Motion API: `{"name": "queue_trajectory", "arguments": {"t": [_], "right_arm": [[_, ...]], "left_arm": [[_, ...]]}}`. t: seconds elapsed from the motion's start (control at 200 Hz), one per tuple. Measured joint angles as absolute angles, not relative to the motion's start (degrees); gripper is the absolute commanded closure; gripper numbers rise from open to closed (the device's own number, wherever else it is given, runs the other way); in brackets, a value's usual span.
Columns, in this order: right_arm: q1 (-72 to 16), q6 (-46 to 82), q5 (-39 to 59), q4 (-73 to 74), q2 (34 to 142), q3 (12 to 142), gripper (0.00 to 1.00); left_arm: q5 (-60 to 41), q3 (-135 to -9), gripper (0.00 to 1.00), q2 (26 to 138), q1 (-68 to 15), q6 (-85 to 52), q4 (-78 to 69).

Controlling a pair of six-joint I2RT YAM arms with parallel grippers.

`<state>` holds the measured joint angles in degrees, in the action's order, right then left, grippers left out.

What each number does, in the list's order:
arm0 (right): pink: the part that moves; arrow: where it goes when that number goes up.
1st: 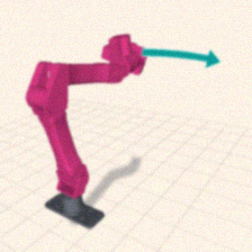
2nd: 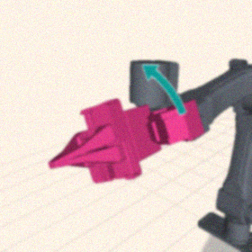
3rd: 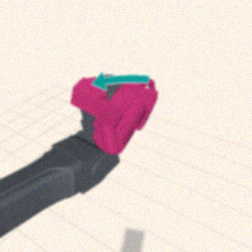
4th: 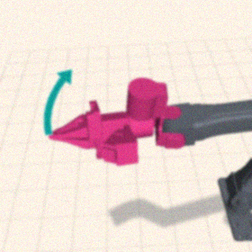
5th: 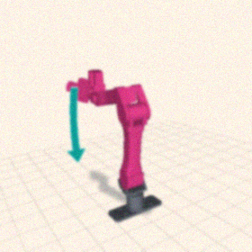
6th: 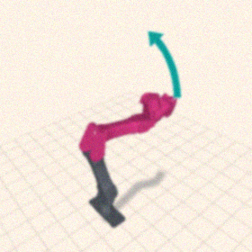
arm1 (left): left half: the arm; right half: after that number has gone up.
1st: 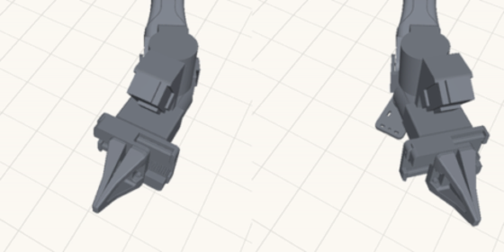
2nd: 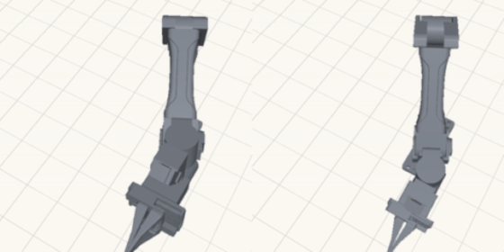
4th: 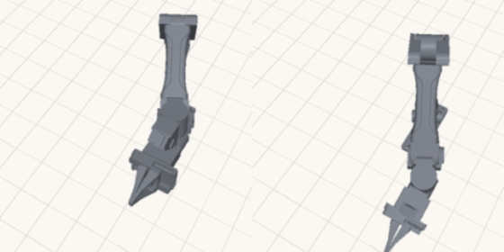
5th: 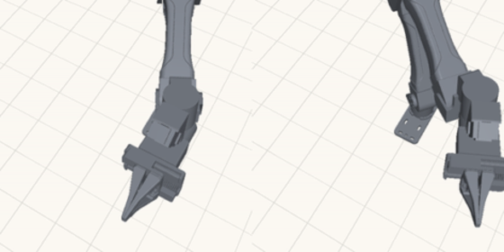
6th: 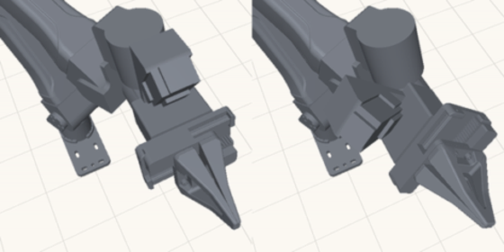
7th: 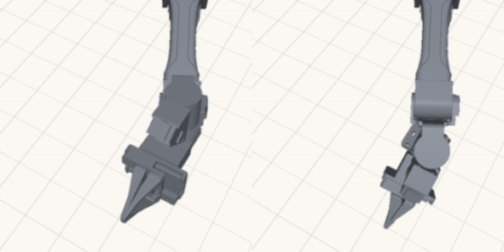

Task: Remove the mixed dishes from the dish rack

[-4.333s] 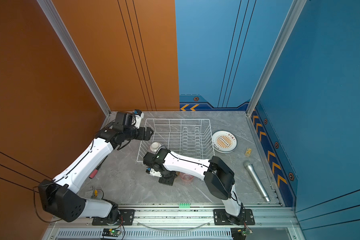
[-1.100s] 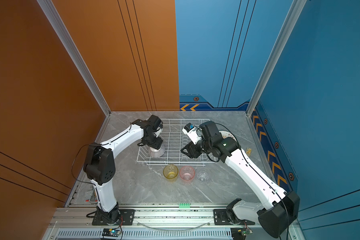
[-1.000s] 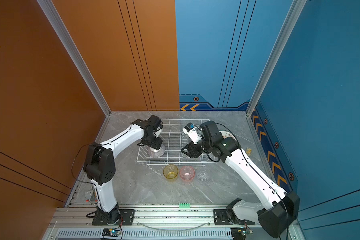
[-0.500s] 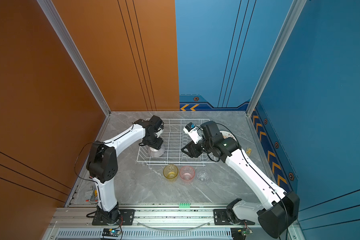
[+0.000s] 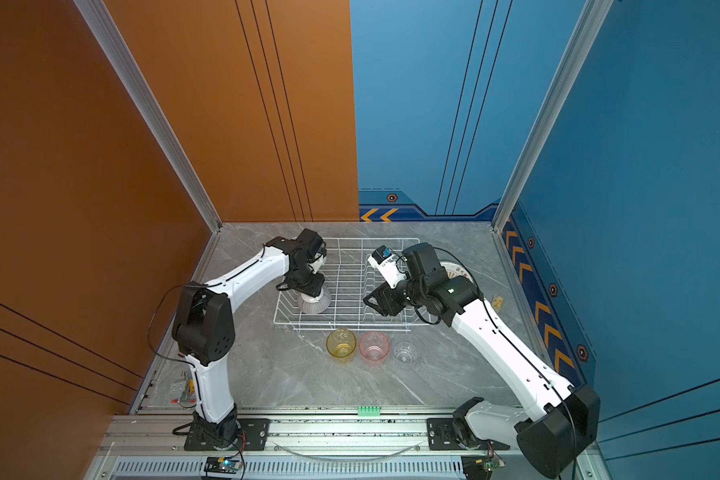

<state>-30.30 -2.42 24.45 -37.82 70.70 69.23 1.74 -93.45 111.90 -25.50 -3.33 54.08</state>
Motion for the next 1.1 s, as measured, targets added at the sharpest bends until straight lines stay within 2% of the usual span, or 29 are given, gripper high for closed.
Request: {"name": "queue_trajectory", "arguments": {"t": [0.521,1.101], "right_arm": [[-28.47,2.79,27.44,-31.14,70.72,65.25,0.38],[-27.51,10.5,38.61,-20.62,78.52,62.57,0.38]], "left_arm": [[0.78,-93.47,0.53,111.85,-25.5,-2.74,54.08],[-5.63,-93.45,0.54,110.24,-24.6,-2.55,53.93]]}}
